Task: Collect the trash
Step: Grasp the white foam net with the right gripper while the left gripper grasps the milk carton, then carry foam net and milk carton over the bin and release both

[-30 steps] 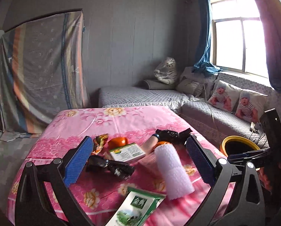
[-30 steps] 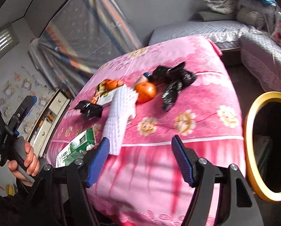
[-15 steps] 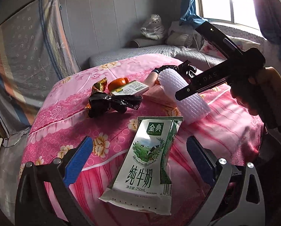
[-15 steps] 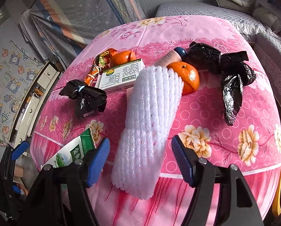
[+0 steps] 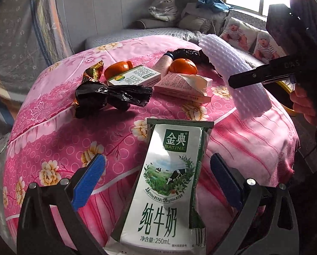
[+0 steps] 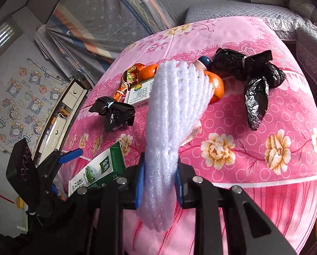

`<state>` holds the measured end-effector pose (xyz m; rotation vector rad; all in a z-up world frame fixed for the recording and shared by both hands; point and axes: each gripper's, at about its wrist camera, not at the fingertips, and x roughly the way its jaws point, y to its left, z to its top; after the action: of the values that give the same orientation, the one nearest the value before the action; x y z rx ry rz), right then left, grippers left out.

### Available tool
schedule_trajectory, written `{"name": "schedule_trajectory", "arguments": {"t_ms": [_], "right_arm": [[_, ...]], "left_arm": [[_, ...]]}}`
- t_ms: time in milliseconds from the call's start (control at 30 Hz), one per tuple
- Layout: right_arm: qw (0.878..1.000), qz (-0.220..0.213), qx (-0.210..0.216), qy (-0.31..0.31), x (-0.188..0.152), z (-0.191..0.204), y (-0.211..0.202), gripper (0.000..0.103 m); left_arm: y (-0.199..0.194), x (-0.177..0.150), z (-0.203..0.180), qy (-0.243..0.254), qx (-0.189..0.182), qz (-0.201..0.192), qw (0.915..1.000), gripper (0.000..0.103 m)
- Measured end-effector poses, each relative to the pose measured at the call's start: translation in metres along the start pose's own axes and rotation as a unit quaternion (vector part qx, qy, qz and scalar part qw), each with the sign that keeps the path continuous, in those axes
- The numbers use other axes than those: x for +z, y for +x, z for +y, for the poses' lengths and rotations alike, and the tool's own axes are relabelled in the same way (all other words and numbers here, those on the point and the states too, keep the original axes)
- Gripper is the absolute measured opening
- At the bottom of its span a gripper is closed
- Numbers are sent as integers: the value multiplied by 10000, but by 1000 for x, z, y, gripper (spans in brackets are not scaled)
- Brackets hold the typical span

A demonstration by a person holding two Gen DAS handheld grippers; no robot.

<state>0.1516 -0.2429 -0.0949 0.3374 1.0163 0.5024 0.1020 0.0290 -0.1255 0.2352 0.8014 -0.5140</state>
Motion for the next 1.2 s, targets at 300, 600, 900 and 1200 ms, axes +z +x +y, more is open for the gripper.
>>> {"name": "schedule_trajectory", "arguments": {"t_ms": [300,600,900,1200], "right_arm": [[9996,-71,276,47,-11,3,-21,23],[9984,-138,525,-130,-16,19,-36,23],[9961,-594,587,-279,-17,24,-68,23],[9907,-1322,297,-117,-16,-3,-126,23]], "left_arm": [[30,2,9,-263,-3,550,9981,54],[0,-1,24,-642,-33,116,9979,52],[-79,28,4,-775,390,-1468,9854,53],[-77,79,-35,-748,-49,-1994,9770,53]]}}
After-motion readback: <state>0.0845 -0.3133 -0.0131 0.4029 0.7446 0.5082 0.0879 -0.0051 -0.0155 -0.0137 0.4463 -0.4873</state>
